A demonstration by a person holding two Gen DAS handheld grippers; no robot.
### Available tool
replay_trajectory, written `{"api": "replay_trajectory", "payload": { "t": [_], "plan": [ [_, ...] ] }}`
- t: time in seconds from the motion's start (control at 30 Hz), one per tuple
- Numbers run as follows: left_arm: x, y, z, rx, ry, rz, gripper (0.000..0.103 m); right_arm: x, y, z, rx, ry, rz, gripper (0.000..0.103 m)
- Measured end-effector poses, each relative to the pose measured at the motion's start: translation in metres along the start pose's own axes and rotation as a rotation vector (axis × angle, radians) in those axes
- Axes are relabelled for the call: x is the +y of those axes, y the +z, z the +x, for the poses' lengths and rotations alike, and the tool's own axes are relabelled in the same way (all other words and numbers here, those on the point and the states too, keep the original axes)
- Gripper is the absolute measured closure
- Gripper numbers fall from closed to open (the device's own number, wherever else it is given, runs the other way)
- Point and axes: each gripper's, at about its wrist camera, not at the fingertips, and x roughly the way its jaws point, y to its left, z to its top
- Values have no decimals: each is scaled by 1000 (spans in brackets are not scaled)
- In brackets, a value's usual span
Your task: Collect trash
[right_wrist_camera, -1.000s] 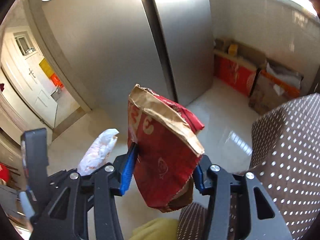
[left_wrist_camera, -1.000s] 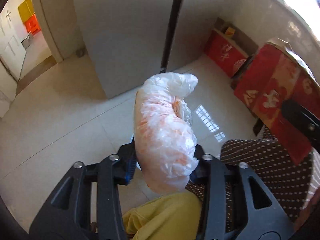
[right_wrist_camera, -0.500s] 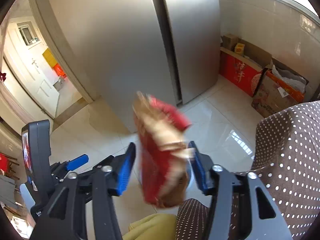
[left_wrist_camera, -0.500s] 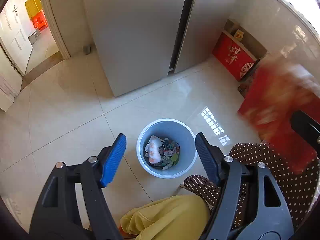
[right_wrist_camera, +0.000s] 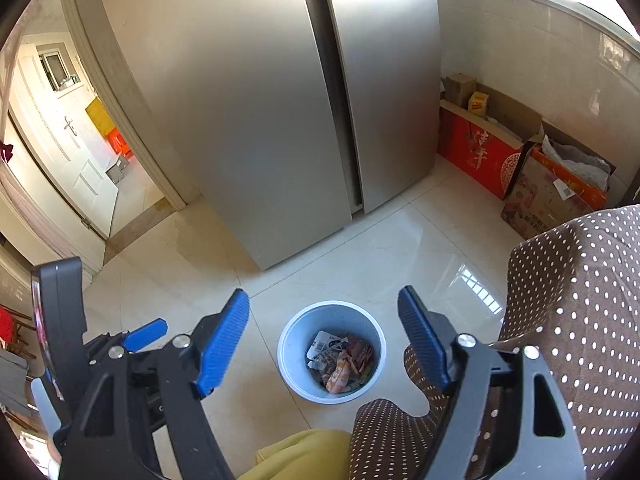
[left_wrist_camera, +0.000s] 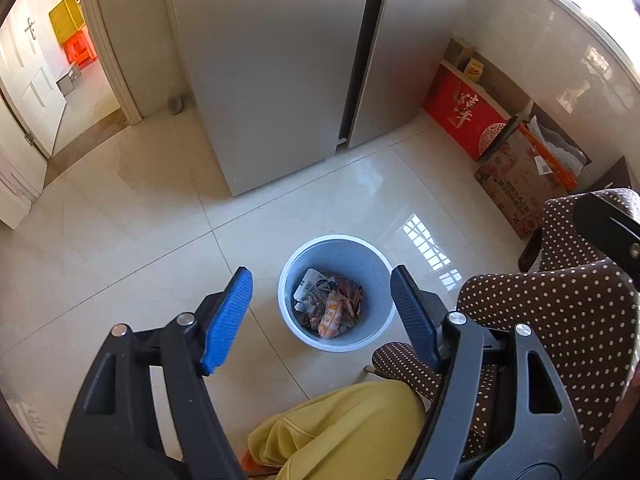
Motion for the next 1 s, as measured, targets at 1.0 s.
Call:
{"api": "replay_trajectory", "payload": {
  "t": [1.0],
  "plan": [
    [-53, -88, -203, -373, -101, 241, 30, -23, -108, -267, -459, -119, 83, 19]
  ]
}}
